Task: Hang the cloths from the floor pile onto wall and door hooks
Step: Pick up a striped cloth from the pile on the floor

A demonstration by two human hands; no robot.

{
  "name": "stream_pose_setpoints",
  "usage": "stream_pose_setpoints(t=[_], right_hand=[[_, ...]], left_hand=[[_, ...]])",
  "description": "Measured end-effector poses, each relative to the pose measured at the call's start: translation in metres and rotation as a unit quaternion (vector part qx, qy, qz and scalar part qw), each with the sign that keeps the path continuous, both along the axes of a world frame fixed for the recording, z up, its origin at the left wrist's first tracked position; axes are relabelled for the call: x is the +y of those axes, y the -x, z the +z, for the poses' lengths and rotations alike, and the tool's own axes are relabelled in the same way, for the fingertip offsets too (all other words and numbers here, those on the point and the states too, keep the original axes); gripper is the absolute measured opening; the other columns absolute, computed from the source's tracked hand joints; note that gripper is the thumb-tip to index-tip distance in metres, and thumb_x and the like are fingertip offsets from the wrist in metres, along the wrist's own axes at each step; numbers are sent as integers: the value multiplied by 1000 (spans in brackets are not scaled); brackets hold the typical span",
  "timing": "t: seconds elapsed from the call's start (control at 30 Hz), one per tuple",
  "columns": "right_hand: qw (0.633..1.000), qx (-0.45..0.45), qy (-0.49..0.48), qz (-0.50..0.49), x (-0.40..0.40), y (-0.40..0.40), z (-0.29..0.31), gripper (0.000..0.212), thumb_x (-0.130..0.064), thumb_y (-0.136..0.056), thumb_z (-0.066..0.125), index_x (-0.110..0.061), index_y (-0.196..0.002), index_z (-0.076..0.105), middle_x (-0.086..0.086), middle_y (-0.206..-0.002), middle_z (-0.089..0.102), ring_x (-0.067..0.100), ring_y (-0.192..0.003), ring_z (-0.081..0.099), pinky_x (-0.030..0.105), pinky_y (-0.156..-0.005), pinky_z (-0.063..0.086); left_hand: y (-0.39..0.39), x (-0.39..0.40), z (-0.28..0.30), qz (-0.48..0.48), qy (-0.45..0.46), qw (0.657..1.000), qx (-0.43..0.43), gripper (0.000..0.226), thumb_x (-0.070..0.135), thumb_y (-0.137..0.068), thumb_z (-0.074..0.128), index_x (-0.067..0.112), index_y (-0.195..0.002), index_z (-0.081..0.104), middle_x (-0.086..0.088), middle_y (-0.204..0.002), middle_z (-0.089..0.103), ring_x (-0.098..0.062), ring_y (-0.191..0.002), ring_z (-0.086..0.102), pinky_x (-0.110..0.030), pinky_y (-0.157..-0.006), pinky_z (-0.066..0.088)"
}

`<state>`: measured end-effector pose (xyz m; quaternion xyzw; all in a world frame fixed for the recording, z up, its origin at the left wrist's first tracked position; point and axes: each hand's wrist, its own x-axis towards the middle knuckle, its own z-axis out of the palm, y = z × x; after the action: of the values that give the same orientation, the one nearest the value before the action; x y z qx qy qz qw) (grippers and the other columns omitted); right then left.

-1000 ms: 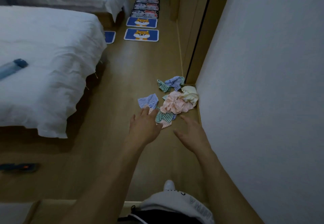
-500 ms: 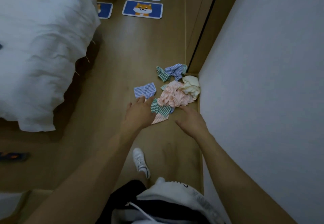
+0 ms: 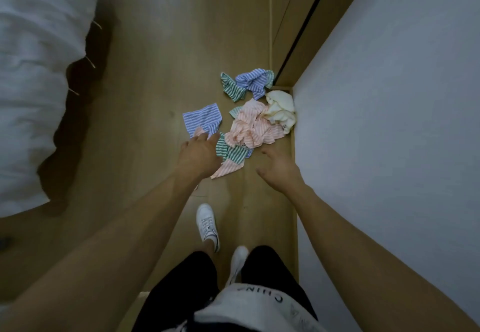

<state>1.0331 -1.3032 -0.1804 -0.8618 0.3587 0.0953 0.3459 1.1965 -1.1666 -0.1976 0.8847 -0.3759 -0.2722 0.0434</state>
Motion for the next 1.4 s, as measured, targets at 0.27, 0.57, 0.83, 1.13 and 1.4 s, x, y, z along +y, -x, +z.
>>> stream_pose_setpoints(t=[0.27,0.57,0.83,1.13,1.4], right_hand=[[998,58,-12,22,-30,-45,-102,54,-31,-86,63,-22,-137,48,3,-137,53,22,-120,52,24,-86,38],[990,89,-30,105,-51,-62,-282,53,-33,-92,59,-18,-140,44,4,-140,48,19,-125,45,27,-98,35],[977,118,-9,177,-61,-83,-432,46,-30,-88,63,-18,-130,49,8,-125,54,25,-112,54,34,-87,44],[958,110,-25,263,-55,-106,-554,60,-18,-93,54,-15,-148,33,6,-152,36,22,-138,34,31,-111,28],[957,147,-103,229,-48,-113,-605,63,-7,-93,47,-12,-152,22,6,-159,21,19,-145,21,26,-111,19]], left_hand=[[-28,-15,-96,25,-37,998,52,72,40,-86,64,23,-148,31,-10,-143,44,-34,-128,45,-45,-105,38],[-23,-22,-277,70,-68,993,65,73,46,-86,62,22,-148,31,-6,-143,44,-30,-125,47,-41,-100,39],[-14,-35,-439,109,-63,988,87,77,46,-87,63,22,-150,26,-5,-148,40,-29,-129,44,-41,-100,38],[-15,-41,-570,107,-36,987,111,87,43,-87,63,15,-154,16,-12,-150,39,-34,-129,43,-44,-101,42],[-8,-49,-637,112,-81,983,124,63,37,-83,61,13,-136,36,-11,-131,51,-33,-118,45,-41,-94,35]])
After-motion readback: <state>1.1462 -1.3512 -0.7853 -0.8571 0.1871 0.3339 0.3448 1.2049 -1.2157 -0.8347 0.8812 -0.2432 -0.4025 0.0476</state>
